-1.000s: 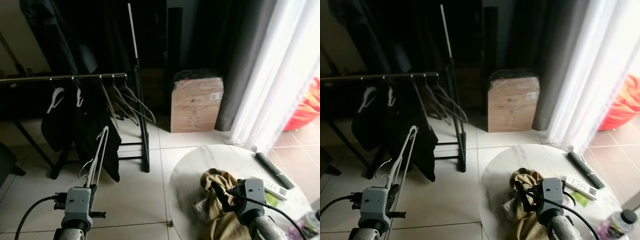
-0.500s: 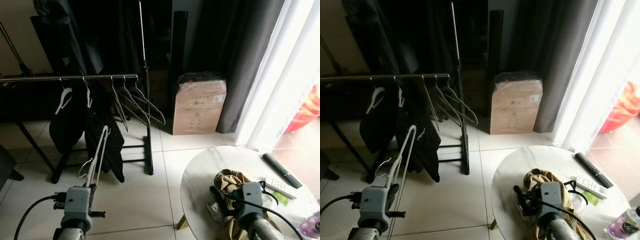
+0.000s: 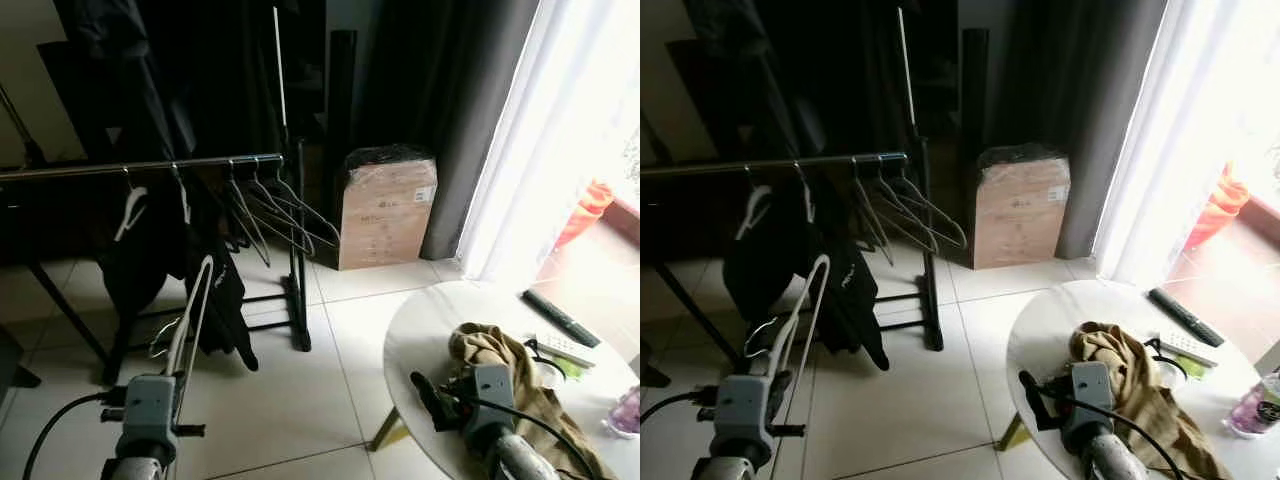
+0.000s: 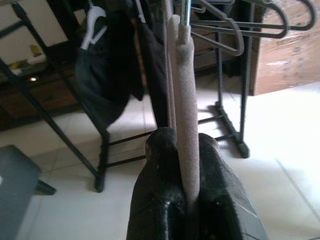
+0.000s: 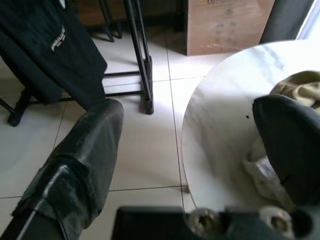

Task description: Hang hanger

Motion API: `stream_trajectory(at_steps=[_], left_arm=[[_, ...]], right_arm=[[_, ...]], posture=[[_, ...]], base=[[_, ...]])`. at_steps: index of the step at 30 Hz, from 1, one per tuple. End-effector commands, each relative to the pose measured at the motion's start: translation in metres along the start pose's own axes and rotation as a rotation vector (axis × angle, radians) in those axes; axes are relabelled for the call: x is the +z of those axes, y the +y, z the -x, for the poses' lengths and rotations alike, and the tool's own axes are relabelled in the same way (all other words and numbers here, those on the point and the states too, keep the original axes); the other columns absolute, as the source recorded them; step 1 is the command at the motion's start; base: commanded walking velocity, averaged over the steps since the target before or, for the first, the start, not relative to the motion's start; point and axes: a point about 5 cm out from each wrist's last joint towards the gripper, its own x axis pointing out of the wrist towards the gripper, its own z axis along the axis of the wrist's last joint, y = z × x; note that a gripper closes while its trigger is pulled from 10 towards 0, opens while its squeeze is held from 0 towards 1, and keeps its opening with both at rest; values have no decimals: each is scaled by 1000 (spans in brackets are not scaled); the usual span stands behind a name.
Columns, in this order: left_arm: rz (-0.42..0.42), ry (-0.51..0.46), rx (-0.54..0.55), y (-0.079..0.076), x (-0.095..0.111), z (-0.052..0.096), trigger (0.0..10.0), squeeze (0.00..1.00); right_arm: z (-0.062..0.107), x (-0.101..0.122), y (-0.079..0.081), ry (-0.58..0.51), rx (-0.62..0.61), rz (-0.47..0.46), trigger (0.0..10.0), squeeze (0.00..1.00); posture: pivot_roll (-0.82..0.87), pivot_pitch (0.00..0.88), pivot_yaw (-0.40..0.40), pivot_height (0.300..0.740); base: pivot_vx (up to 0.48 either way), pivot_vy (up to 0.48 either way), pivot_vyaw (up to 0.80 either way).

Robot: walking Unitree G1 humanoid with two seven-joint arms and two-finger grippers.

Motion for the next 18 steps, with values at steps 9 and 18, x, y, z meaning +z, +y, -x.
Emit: stream_trajectory(at_steps=[9,18], left_arm=[[23,14,-4,-6,-3,-3,10000,0],[34,8,6,-5,-2,-5,10000,0]], right_arm=[[5,-67,-14,347,-105,-20,10000,0],[27,-113,0,580,-174,-46,10000,0]], posture=[[-26,18,17,740],[8,1,32,740]], base=[[0,480,0],[0,480,0]])
